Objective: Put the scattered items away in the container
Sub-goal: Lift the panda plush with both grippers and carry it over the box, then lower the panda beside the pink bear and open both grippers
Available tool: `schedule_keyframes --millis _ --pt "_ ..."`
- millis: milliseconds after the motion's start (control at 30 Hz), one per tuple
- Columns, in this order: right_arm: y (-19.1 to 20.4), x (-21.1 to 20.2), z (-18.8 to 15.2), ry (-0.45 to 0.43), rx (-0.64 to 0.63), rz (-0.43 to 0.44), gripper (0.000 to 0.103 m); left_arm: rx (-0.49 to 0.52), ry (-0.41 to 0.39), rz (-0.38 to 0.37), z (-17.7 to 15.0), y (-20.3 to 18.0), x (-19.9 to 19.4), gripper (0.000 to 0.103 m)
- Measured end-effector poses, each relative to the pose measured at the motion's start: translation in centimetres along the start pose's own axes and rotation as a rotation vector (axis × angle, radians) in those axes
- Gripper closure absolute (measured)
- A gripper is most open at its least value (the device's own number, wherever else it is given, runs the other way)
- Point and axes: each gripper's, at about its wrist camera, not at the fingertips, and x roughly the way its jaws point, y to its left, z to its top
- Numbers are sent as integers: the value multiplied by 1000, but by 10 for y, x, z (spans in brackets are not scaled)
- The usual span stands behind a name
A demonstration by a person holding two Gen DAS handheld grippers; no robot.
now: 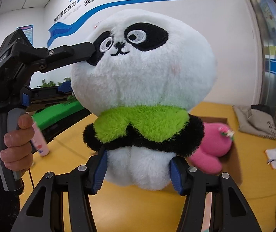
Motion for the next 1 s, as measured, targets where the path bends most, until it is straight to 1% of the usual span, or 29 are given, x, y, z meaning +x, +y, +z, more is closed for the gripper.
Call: schedule_keyframes --millis 67,133,267,333,400,500,567,600,633,700,767,833,900,933,1000 --pt "-13 10 13 4 3 -23 43 11 16 -10 14 6 20 40" --pt "-20 18 21 16 3 -41 43 -1 31 -18 22 14 36 40" --pt "-35 48 19 50 32 -45 43 -46 55 -3 18 41 58 40" --pt "-41 69 7 86 85 -48 43 -91 90 18 8 60 72 40" --pt "-43 97 -10 141 114 -65 44 -158 147 65 -6 85 87 40" --pt "-52 136 -40 228 170 -57 45 -248 221 123 -34 126 103 40" --pt "-53 155 -59 281 187 -77 45 -303 262 150 -54 149 113 41" --pt "-55 162 -66 304 196 -80 45 -325 276 157 -61 157 116 42" --pt "-54 167 -74 327 200 -91 45 -344 286 147 -68 163 118 42" --pt "-53 170 -83 353 215 -96 45 -329 300 137 -76 163 119 42" --pt "-50 167 -88 364 228 -95 44 -308 313 152 -79 157 118 41" --pt "-41 163 -91 378 194 -95 39 -313 315 173 -82 156 116 41" --pt "-33 154 -92 390 168 -95 30 -313 306 186 -83 154 114 39" --pt "-31 146 -90 391 166 -93 28 -313 302 192 -84 154 112 39" --pt "-33 123 -87 363 179 -61 25 -300 307 204 -86 151 111 38"
